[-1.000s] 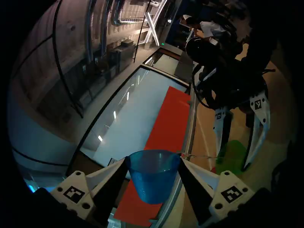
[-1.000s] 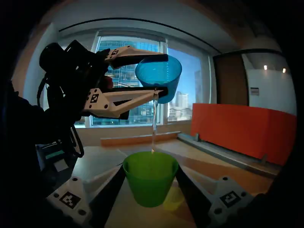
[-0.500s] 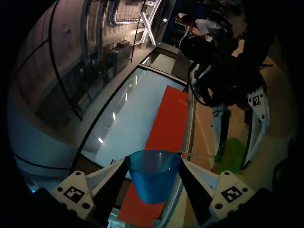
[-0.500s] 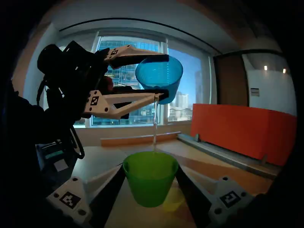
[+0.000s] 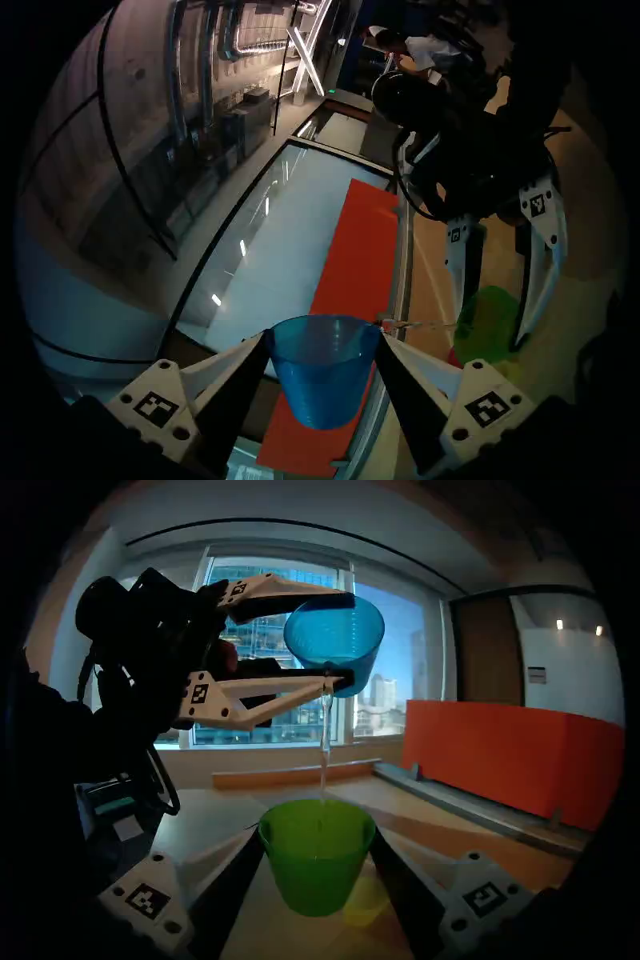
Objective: Pour water
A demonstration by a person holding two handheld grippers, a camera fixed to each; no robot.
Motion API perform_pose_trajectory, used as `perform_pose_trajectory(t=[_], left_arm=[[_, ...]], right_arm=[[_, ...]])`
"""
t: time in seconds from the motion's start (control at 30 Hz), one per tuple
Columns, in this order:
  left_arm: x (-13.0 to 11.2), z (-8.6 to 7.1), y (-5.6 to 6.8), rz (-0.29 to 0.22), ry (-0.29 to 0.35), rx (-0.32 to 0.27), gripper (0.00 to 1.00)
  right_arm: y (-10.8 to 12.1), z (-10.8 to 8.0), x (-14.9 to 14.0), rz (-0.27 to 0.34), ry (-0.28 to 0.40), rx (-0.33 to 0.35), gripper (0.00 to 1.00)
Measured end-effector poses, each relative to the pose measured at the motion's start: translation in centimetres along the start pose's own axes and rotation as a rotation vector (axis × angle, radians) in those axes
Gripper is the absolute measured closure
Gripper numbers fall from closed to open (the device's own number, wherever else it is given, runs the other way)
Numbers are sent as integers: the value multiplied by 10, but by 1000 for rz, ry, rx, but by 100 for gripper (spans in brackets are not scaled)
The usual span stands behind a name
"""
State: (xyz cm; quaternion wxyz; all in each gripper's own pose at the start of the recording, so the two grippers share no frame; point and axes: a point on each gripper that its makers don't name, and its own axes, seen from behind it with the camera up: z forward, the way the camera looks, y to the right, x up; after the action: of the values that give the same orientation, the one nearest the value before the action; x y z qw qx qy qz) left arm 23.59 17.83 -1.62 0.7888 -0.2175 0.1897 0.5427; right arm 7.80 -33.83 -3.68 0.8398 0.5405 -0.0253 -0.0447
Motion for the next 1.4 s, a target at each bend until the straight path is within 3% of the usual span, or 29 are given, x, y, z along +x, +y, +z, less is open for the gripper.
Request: perform_pose_trajectory(t=[1.07, 1.4], left_arm=[[8, 0, -8, 100, 16, 21, 11], [11, 0, -3, 133, 24, 23, 11]], right_arm=[[1, 0, -1, -8, 6, 0, 9], [1, -1, -1, -9, 9, -4, 9]])
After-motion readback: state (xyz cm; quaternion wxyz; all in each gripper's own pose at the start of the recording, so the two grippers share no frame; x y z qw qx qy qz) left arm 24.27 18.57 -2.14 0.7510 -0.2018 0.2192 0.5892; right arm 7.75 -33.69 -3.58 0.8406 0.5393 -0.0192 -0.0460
